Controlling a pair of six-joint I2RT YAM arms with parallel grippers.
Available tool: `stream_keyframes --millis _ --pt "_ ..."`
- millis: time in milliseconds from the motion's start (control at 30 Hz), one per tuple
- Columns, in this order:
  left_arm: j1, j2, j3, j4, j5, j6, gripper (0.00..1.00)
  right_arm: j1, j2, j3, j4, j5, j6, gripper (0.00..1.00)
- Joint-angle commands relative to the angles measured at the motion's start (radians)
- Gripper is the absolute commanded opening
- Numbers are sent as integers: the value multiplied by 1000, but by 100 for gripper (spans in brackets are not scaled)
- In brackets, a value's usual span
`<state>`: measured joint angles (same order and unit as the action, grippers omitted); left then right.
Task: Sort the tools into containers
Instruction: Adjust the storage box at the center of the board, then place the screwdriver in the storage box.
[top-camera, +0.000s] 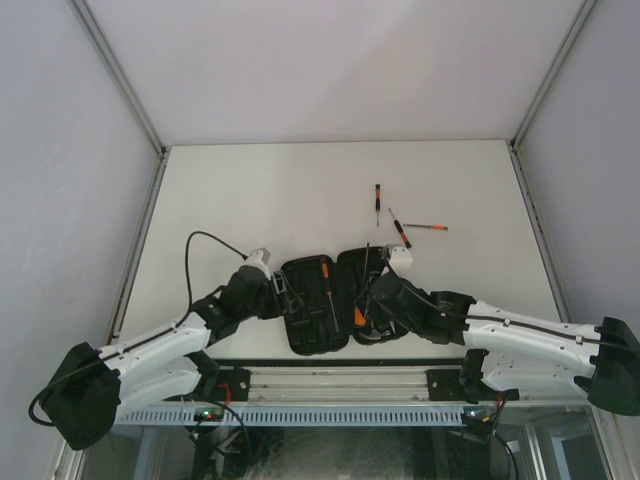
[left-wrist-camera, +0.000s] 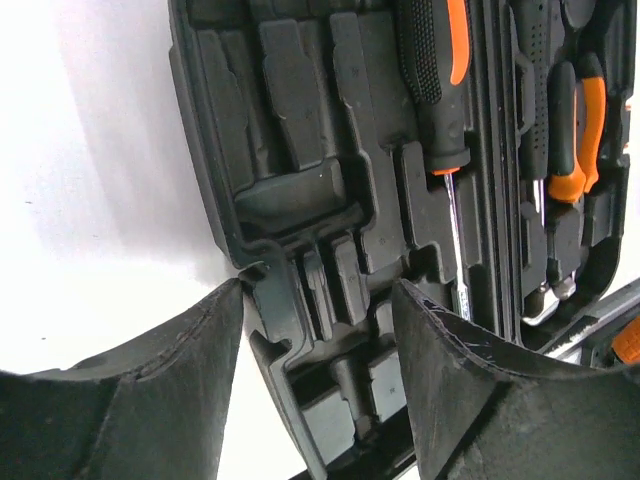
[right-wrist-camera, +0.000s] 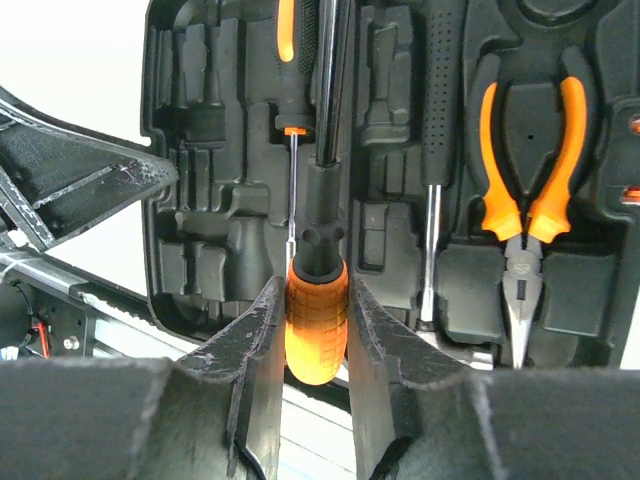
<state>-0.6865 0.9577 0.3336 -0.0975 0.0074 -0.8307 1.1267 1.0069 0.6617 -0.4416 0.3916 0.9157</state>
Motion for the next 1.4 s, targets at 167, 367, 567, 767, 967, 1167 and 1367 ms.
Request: stream_keyframes --millis 167,367,567,767,967,1167,1367 --pt "-104 54 5 112 -8 -75 63 12 38 43 64 -38 0 0" --pt "-104 -5 44 -34 -138 -39 65 3 100 69 131 -174 -81 0" --pt "-101 -76 75 -151 -232 0 67 10 256 177 84 -266 -139 0" --pt "-101 -100 79 -193 -254 18 66 14 381 265 25 -289 -148 0" --pt "-101 -115 61 -192 -258 11 66 18 474 333 -59 -283 -137 0" --pt "-100 -98 62 -182 -249 11 66 18 513 332 -76 -286 -118 0" --pt "-101 -85 65 -170 -241 12 65 18 548 332 -69 -306 -121 1"
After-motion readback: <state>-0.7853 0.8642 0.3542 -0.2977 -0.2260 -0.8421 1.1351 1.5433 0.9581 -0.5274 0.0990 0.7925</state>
